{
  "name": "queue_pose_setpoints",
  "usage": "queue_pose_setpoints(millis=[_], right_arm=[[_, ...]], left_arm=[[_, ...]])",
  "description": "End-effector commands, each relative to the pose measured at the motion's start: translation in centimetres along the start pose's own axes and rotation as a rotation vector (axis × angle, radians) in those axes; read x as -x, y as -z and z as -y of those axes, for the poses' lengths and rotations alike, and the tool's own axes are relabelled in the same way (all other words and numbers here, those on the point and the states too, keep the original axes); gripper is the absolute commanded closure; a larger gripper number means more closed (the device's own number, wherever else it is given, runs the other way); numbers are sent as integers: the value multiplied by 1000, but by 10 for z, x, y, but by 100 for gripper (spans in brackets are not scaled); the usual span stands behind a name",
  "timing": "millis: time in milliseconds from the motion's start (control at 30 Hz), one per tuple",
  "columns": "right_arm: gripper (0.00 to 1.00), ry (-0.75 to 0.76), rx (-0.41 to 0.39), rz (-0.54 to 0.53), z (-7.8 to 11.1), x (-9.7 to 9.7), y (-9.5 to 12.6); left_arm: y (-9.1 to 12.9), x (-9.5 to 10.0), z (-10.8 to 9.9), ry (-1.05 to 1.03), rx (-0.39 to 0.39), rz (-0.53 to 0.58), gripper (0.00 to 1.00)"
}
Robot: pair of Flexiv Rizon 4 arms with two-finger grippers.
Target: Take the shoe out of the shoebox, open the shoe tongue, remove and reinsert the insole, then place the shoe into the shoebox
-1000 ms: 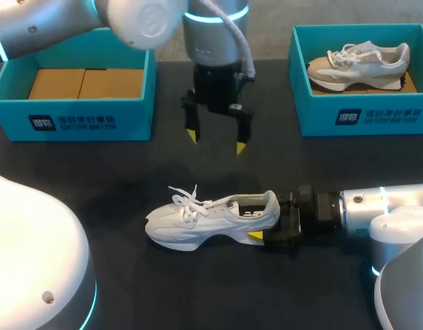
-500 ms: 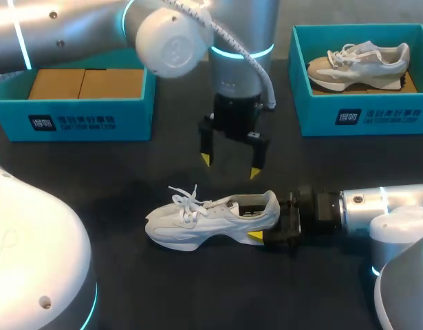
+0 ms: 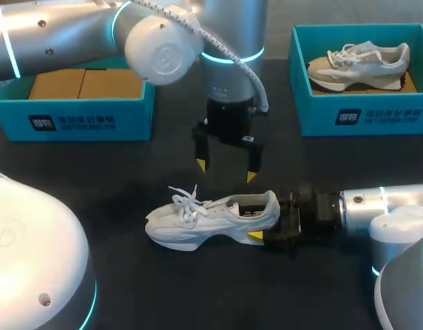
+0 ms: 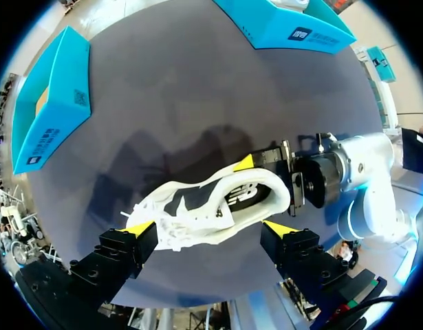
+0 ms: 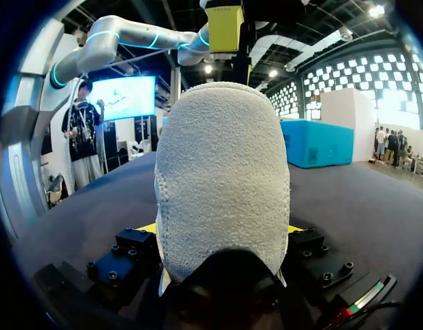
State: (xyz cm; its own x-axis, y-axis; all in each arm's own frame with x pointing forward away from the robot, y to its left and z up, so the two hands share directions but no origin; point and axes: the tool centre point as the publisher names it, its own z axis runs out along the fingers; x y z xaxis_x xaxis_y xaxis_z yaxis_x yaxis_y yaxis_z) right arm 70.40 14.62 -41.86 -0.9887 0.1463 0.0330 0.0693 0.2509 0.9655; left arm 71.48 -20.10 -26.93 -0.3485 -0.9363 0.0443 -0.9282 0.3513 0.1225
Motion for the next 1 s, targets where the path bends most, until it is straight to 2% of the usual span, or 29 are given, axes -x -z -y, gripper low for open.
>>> queue_pose_setpoints(millis=[33,333,633,1000], right_arm=[[100,-1,-2,1,2,0,1],[100,-1,-2,1,2,0,1],[100,-1,-2,1,2,0,1],[100,-1,-2,1,2,0,1]], left_arm=[[-10,-3,-4,18,14,12,0],[-42,-7,-12,66,51,19,0],[-60,-7,-16,105,59,31,0],[-71,-2,-13,145,58,74,0]])
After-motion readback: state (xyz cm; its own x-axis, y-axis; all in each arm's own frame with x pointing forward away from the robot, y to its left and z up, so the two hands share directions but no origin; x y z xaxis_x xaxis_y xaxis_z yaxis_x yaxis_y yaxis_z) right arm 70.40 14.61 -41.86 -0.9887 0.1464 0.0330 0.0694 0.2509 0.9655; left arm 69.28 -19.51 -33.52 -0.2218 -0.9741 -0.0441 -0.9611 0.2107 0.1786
